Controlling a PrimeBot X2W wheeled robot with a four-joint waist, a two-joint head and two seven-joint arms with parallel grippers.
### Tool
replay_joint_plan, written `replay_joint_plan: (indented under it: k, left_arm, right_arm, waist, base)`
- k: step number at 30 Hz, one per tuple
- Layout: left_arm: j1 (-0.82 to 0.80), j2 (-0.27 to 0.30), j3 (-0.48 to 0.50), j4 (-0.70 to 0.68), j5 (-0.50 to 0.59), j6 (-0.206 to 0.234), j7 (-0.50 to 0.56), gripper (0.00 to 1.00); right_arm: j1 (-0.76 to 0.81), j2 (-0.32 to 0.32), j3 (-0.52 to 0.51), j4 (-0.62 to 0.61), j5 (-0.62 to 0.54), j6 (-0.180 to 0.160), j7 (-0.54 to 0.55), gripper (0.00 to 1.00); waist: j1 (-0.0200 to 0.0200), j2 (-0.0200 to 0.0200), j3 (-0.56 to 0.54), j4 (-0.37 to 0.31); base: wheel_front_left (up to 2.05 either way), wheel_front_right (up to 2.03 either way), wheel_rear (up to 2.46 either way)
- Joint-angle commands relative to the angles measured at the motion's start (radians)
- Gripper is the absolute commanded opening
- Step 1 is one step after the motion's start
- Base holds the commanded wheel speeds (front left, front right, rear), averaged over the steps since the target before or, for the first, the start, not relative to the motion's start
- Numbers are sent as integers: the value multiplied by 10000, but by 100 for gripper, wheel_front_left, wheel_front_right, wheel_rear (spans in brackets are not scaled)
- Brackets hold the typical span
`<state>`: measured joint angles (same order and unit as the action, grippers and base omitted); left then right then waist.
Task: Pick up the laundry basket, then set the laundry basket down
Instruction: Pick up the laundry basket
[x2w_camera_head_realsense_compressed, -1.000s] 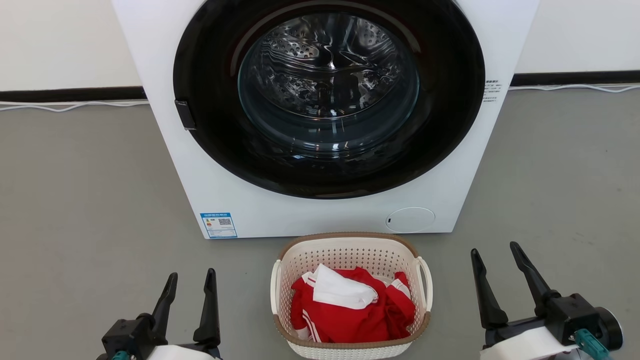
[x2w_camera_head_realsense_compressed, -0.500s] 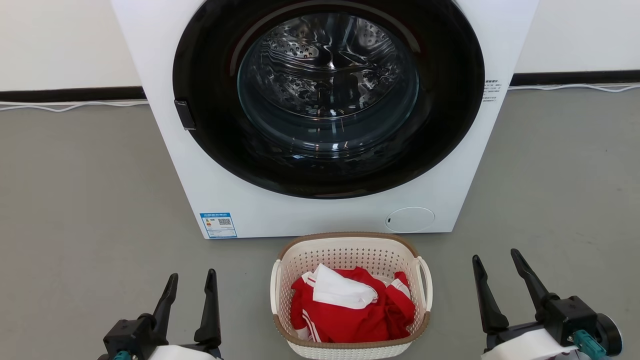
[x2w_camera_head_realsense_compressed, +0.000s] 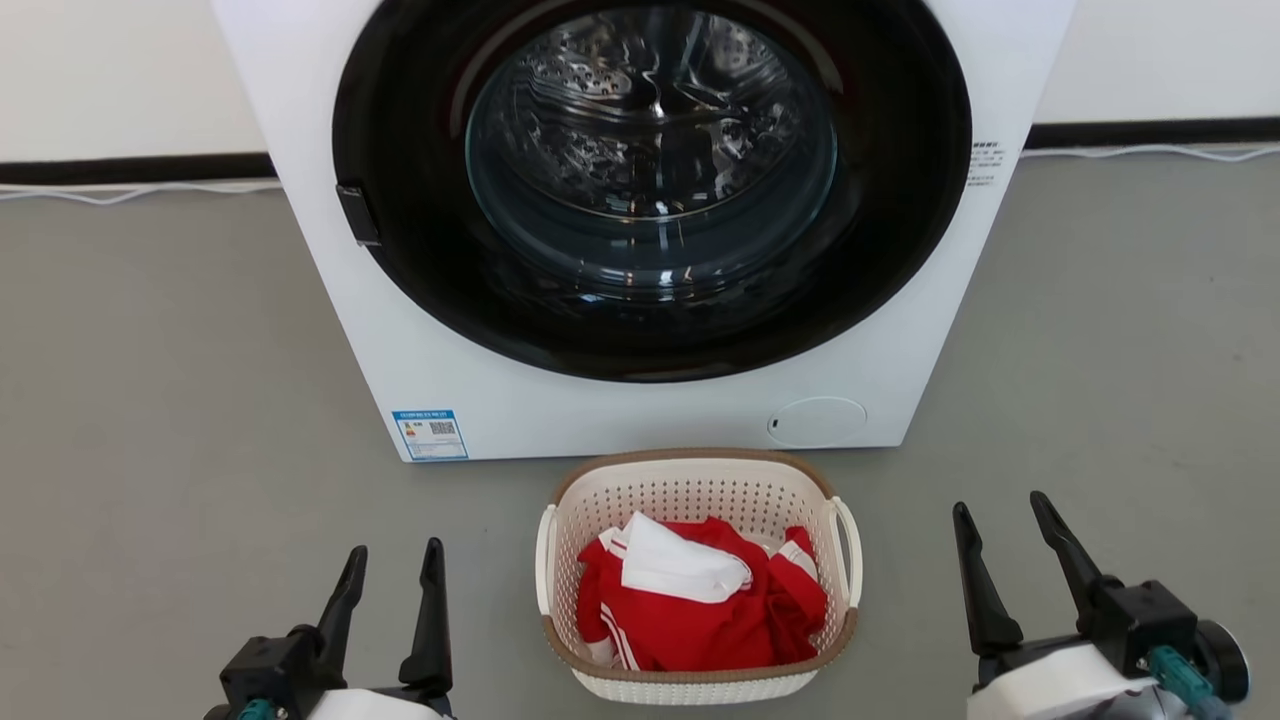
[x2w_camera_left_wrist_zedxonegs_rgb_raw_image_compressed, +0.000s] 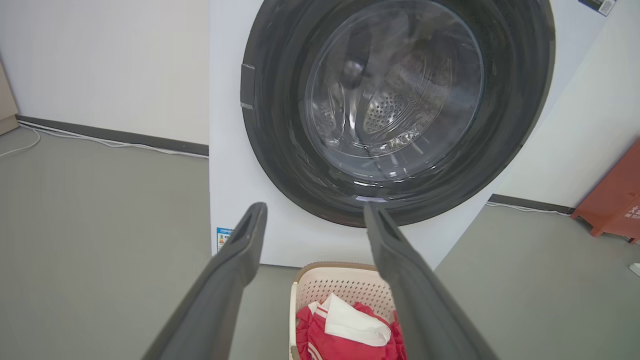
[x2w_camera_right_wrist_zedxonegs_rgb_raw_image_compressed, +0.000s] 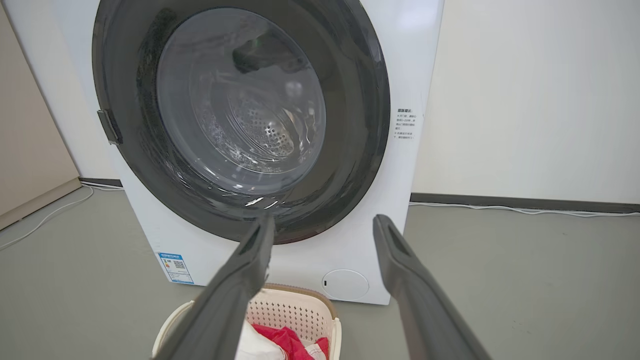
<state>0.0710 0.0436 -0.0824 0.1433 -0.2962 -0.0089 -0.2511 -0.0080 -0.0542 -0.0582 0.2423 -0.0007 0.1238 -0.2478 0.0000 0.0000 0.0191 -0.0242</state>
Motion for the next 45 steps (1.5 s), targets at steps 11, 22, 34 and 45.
replay_joint_plan:
  k: [11, 22, 34, 45]
  left_arm:
    - [-1664, 66, -343, 1094, 151, 134, -106, 100]
    - [-4230, 66, -841, 3548, 26, 105, 406, 100]
    - [-6565, 66, -1502, 6006, -363, 182, 276, 100]
    - [-8133, 66, -2075, 7605, -881, 382, -7, 100]
  right_arm:
    - [-1700, 21, -297, 869, -254, 69, 95, 100]
    - [-3814, 37, -520, 2806, -250, 69, 244, 100]
    - [-5483, 38, -503, 4837, -115, 69, -39, 100]
    - [-6395, 39, -302, 5426, 76, 69, -135, 100]
  waist:
    - [0, 0, 1280, -104]
    - [0, 0, 3224, -114]
    - [0, 0, 5018, -63]
    - [0, 0, 6425, -171]
  base:
    - [0, 0, 0]
    - [0, 0, 0]
    - [0, 0, 0]
    - [0, 0, 0]
